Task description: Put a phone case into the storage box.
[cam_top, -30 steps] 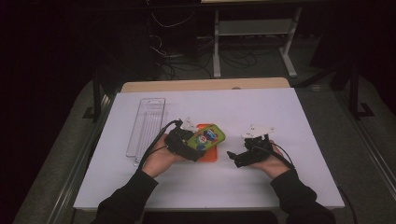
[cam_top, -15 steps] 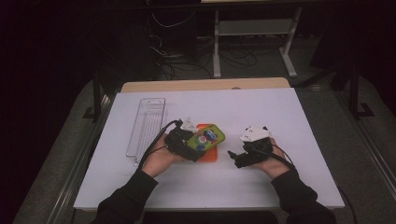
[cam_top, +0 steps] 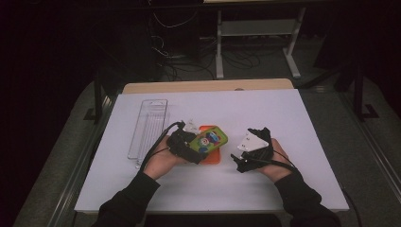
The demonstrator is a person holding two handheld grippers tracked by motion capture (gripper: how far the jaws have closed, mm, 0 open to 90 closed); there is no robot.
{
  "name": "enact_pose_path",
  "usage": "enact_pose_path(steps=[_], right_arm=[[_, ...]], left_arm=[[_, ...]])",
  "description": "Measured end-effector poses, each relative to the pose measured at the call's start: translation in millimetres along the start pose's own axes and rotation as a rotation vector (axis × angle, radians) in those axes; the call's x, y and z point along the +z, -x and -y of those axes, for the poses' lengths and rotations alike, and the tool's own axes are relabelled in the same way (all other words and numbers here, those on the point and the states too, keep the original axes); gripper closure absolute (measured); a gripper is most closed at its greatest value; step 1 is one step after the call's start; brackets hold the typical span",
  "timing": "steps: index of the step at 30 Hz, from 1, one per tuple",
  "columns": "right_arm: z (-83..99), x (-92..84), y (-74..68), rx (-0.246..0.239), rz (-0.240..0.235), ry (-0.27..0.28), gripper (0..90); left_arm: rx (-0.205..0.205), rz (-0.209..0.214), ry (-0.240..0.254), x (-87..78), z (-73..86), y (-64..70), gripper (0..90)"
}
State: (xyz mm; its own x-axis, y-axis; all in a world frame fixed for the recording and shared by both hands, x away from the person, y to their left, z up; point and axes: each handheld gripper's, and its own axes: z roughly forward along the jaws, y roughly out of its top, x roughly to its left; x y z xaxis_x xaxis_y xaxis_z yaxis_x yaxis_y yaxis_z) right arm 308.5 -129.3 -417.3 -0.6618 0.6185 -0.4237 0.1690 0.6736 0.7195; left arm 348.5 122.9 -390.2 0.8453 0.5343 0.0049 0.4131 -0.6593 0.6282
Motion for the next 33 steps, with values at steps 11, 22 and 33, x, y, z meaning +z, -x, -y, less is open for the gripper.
enact_pose_path(steps=[11, 22, 33], right_arm=[[-1.7, 0.7, -13.1, -0.206, 0.096, 0.002, 0.0], [-2.4, 0.2, -20.5, -0.379, 0.181, 0.025, 0.0], [-3.4, 2.0, -28.7, -0.597, 0.286, 0.032, 0.0]], left_arm=[[0.024, 0.000, 0.005, 0.1, -1.1, -0.4, 15.5], [-0.013, 0.004, 0.021, 0.5, -1.3, 3.0, 15.5], [0.005, 0.012, 0.005, -1.7, -2.1, 1.8, 15.6]])
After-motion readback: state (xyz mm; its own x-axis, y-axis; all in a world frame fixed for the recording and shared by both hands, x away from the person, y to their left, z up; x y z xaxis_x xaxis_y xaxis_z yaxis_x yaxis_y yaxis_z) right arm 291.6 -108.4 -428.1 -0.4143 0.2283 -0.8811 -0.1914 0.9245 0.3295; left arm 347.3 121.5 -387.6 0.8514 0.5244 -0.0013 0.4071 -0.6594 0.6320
